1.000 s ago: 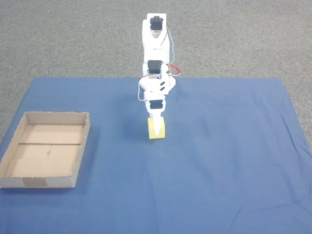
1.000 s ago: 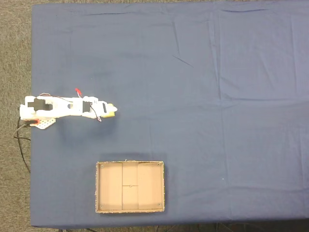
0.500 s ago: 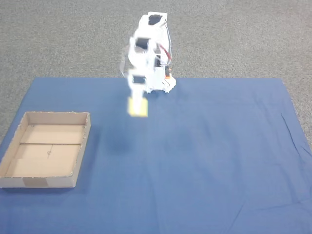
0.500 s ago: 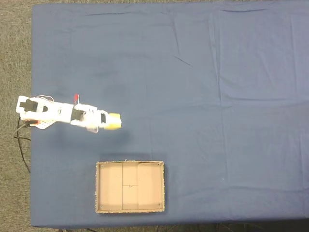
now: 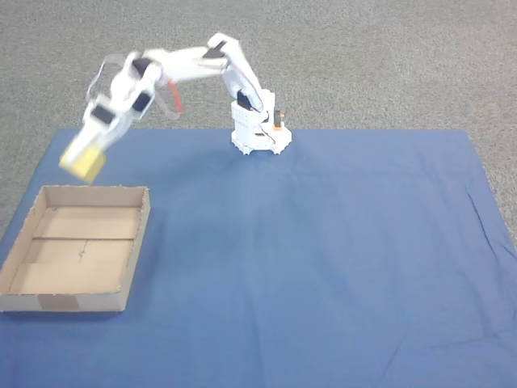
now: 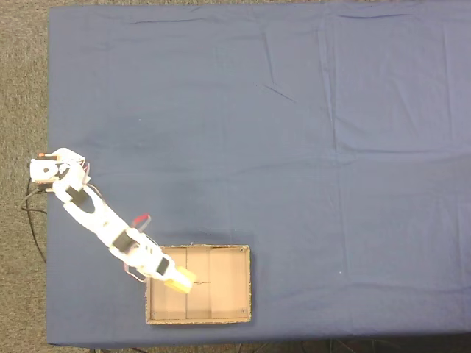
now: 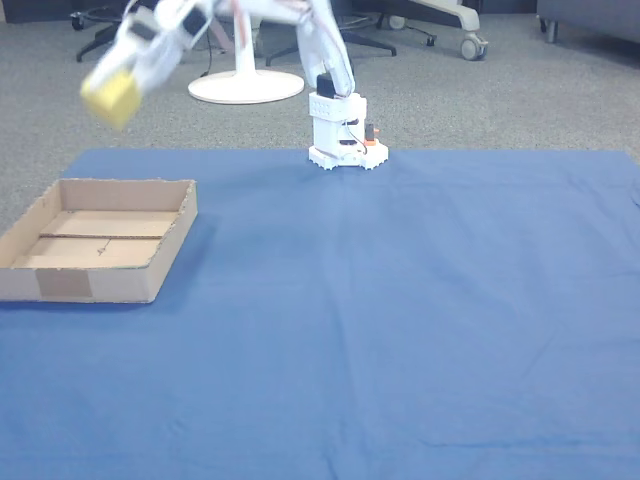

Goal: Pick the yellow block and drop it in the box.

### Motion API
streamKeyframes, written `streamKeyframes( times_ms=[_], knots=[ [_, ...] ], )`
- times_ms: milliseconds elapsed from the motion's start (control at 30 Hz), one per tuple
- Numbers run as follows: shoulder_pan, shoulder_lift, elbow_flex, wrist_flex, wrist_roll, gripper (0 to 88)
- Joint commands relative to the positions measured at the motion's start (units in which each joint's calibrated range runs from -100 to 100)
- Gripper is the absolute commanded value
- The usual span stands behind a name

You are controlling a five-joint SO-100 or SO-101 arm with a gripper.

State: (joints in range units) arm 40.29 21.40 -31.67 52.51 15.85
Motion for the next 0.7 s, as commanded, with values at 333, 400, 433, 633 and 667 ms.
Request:
streamKeyframes(
  times_ms=[333, 400, 433, 633, 667],
  knots=[
    [0.89, 24.74, -15.57, 2.43, 1.61, 20.0],
    [0.81, 24.32, -15.66, 5.24, 2.15, 25.3],
    [0.73, 23.98, -15.57, 6.07, 2.20, 29.2],
    [-0.06, 17.14, -8.14, 11.44, 2.25, 32.7],
    [-0.69, 13.51, -4.43, 11.36, 1.66, 29.8]
  ],
)
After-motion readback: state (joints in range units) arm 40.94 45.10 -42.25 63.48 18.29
